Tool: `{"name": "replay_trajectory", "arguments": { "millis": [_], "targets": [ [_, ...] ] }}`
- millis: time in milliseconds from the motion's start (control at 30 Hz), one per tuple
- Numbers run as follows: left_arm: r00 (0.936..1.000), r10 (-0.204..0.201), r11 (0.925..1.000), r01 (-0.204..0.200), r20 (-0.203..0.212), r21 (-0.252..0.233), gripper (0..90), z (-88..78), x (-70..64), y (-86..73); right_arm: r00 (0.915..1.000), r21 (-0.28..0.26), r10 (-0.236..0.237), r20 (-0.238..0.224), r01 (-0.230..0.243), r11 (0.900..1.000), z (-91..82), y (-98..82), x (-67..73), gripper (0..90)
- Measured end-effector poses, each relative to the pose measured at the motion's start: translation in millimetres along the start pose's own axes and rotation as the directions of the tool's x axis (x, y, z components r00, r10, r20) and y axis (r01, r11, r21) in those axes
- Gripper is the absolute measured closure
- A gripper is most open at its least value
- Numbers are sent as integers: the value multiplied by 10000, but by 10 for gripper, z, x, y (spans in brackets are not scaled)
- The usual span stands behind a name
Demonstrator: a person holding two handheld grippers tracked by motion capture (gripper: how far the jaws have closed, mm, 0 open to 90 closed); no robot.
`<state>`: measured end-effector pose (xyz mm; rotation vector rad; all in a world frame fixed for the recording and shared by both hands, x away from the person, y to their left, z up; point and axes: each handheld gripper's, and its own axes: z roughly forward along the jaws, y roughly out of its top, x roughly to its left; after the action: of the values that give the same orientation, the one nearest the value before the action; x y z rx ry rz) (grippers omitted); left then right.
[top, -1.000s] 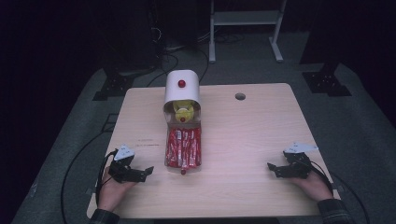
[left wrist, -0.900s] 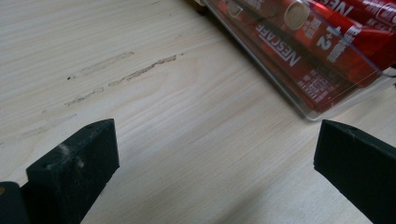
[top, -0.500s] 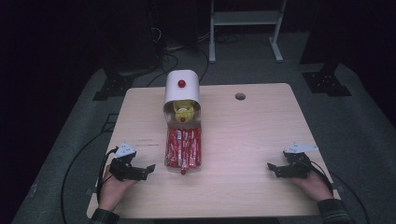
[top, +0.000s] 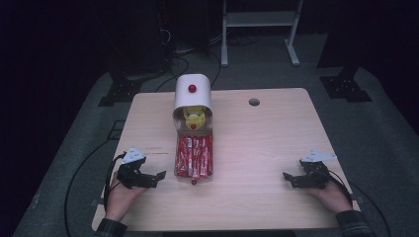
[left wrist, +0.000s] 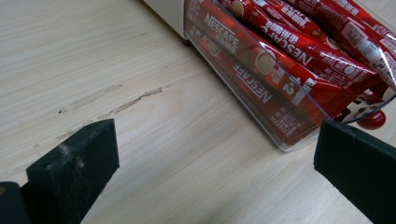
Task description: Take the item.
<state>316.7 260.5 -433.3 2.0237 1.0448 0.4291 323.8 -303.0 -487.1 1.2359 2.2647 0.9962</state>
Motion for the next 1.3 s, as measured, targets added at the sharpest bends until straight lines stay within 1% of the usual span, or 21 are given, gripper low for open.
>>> {"name": "replay_trajectory", "arguments": {
  "millis": [433,633,733,800,833,867,933,967,1300],
  "targets": [
    [9999,-116,9997,117,79,-194,0,-33,-12,88,10000,5,6,-4,-6,10000,0,0,0,115],
    [9999,-84,9998,86,106,-205,0,-36,-20,143,10000,4,7,-2,-7,10000,0,0,1,115],
    [9998,-139,9997,142,125,-207,0,-34,-27,158,10000,4,7,-3,-7,10000,0,0,1,115],
    [9999,-53,9998,56,146,-176,0,-34,-25,169,10000,2,5,-2,-5,10000,0,0,0,115],
    [9998,-112,9997,115,140,-203,0,-32,-31,174,10000,3,7,-3,-7,10000,0,0,0,115],
    [9999,-55,9998,58,130,-205,0,-32,-30,182,10000,5,5,-3,-5,10000,0,0,0,115],
    [9999,-99,9996,102,127,-248,0,-32,-41,199,10000,5,4,-2,-4,10000,0,0,0,115],
    [9999,-18,9997,21,145,-228,0,-34,-40,211,10000,5,4,-2,-4,10000,0,0,0,115],
    [9996,128,9993,-119,237,-358,0,-1,-80,306,10000,6,7,-1,-7,10000,0,0,1,115]
  ]
}}
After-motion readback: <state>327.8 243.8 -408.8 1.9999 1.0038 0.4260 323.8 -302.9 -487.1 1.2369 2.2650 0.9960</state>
